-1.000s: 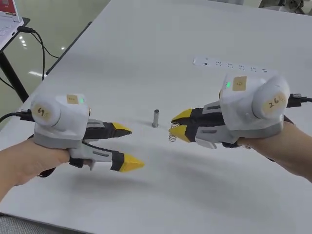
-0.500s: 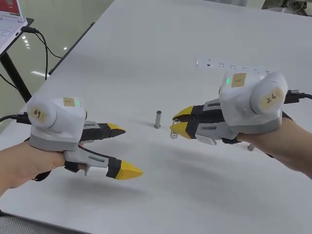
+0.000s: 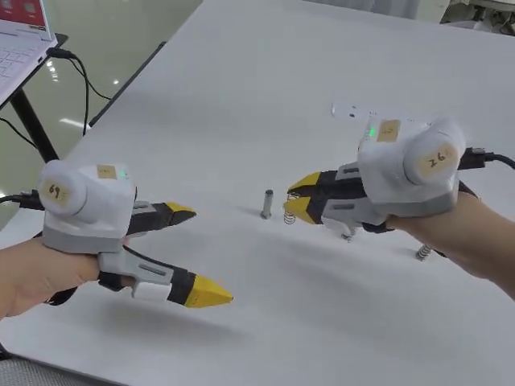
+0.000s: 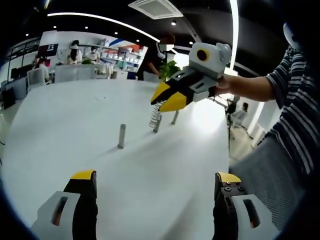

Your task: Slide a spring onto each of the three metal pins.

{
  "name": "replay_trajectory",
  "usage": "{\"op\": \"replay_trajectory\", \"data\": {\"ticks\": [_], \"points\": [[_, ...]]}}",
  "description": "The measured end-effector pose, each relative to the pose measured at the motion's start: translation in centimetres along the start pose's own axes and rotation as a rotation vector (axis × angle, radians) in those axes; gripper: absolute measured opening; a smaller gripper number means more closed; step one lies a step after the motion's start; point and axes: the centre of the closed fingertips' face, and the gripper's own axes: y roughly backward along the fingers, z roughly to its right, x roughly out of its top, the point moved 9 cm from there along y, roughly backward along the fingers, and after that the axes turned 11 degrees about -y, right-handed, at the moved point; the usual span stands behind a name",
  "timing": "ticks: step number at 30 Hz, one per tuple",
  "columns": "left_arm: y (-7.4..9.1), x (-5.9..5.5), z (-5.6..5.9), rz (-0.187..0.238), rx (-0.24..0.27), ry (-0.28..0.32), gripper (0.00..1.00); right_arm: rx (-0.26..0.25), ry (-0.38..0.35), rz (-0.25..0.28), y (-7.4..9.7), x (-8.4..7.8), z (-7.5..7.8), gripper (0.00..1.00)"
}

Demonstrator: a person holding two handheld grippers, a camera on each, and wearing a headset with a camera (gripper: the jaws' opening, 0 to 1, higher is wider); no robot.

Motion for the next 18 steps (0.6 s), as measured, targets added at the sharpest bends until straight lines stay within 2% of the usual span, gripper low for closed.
{"op": "replay_trajectory", "data": {"ticks": [6,18], "points": [[0.3,0.2,-0.3,0.016,0.04,-0.002,0.98,-0.031,-0.031,0.018,-0.3,1.1,1.0,0.07],[0.4,0.3,-0.1,0.02,0.04,0.002,0.98,-0.044,-0.08,0.033,-1.7,2.0,2.2,0.07]]}}
